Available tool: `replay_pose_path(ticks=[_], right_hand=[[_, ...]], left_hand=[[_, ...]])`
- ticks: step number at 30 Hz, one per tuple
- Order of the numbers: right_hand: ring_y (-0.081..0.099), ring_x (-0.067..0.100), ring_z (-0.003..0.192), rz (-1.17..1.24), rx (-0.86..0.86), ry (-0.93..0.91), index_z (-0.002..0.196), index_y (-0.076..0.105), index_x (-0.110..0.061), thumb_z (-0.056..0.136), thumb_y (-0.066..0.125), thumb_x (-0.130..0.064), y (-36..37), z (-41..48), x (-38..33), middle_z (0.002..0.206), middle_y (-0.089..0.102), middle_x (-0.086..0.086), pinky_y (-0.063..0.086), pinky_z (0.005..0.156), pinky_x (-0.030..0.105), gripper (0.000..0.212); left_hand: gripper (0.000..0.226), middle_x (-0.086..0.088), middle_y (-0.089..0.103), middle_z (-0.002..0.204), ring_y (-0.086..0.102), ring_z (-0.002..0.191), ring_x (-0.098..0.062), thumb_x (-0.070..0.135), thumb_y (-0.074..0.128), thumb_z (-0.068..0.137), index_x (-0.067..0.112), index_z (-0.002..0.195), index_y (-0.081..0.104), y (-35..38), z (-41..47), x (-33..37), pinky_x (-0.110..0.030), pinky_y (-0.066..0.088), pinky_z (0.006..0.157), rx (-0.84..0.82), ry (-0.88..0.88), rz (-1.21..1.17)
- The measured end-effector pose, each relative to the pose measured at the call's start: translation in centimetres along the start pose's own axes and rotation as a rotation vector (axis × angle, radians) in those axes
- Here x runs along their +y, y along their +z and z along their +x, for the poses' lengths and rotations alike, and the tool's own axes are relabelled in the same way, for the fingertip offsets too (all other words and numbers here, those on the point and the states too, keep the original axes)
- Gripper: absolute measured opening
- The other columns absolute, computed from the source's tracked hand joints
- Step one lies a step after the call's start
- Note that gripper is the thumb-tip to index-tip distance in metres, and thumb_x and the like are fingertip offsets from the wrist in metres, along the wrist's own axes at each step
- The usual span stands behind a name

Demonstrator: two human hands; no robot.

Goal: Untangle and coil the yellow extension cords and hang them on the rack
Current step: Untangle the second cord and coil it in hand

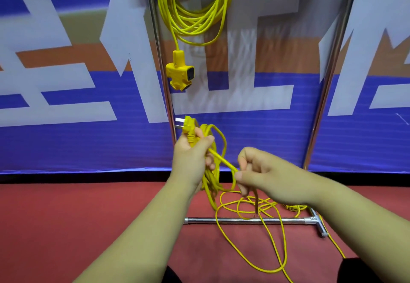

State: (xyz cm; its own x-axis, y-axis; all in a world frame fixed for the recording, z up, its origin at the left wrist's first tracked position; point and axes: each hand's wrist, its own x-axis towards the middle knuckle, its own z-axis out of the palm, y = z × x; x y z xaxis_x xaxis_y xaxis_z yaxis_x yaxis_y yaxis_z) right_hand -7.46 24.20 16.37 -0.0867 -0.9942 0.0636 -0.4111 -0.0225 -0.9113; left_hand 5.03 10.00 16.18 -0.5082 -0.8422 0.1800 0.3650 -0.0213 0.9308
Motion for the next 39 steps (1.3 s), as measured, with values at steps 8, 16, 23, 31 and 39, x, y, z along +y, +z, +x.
replay_pose_path(ticks=[8, 16, 23, 31, 39], right_hand=[[0.056, 0.011, 0.059, 0.147, -0.049, 0.273, 0.092, 0.039, -0.011, 0.107, 0.041, -0.023, 1.3, 0.5, 4.8, 0.072, 0.064, 0.008, 0.041, 0.061, 0.025, 0.019], [0.055, 0.012, 0.062, -0.349, -0.104, 0.552, 0.080, 0.050, -0.018, 0.081, 0.053, -0.078, 0.8, -1.2, 9.7, 0.065, 0.063, -0.003, 0.045, 0.072, 0.031, 0.060], [0.043, 0.021, 0.053, -0.530, 0.047, 0.774, 0.071, 0.051, -0.017, 0.060, 0.062, -0.086, -2.4, -1.4, 10.5, 0.059, 0.044, 0.001, 0.036, 0.053, 0.029, 0.071], [0.041, 0.019, 0.057, 0.125, 0.433, 0.157, 0.080, 0.055, -0.007, 0.093, 0.059, -0.007, -2.3, 0.9, 0.7, 0.061, 0.047, 0.004, 0.038, 0.057, 0.029, 0.014], [0.054, 0.009, 0.059, 0.096, 0.306, -0.080, 0.090, 0.070, 0.001, 0.092, 0.066, -0.007, -1.4, -1.5, -4.3, 0.063, 0.063, -0.001, 0.046, 0.059, 0.019, 0.009]], left_hand=[[0.014, -0.006, 0.053, 0.068, 0.061, 0.065, -0.023, 0.004, 0.047, 0.101, 0.018, 0.101, 0.052, -4.1, 2.6, 1.1, -0.044, 0.059, 0.068, 0.288, -0.054, -0.136], [0.015, -0.001, 0.052, 0.066, 0.051, 0.044, -0.007, 0.007, 0.044, 0.103, 0.016, 0.099, 0.057, -4.9, 2.3, 2.9, -0.018, 0.046, 0.045, 0.157, -0.261, -0.661], [0.013, 0.006, 0.044, 0.067, 0.035, 0.037, 0.002, 0.025, 0.054, 0.094, 0.025, 0.104, 0.062, -6.5, 1.0, 3.9, -0.011, 0.033, 0.035, -0.242, -0.330, -0.490], [0.033, 0.000, 0.041, 0.068, 0.026, 0.043, -0.006, 0.026, 0.059, 0.099, 0.028, 0.132, 0.061, -4.0, -0.8, 1.2, -0.018, 0.028, 0.040, -0.295, -0.320, 0.128], [0.048, -0.003, 0.042, 0.067, 0.029, 0.037, -0.005, 0.052, 0.052, 0.093, 0.017, 0.124, 0.059, -1.7, -3.0, 0.7, -0.017, 0.028, 0.038, -0.611, -0.562, 0.015]])
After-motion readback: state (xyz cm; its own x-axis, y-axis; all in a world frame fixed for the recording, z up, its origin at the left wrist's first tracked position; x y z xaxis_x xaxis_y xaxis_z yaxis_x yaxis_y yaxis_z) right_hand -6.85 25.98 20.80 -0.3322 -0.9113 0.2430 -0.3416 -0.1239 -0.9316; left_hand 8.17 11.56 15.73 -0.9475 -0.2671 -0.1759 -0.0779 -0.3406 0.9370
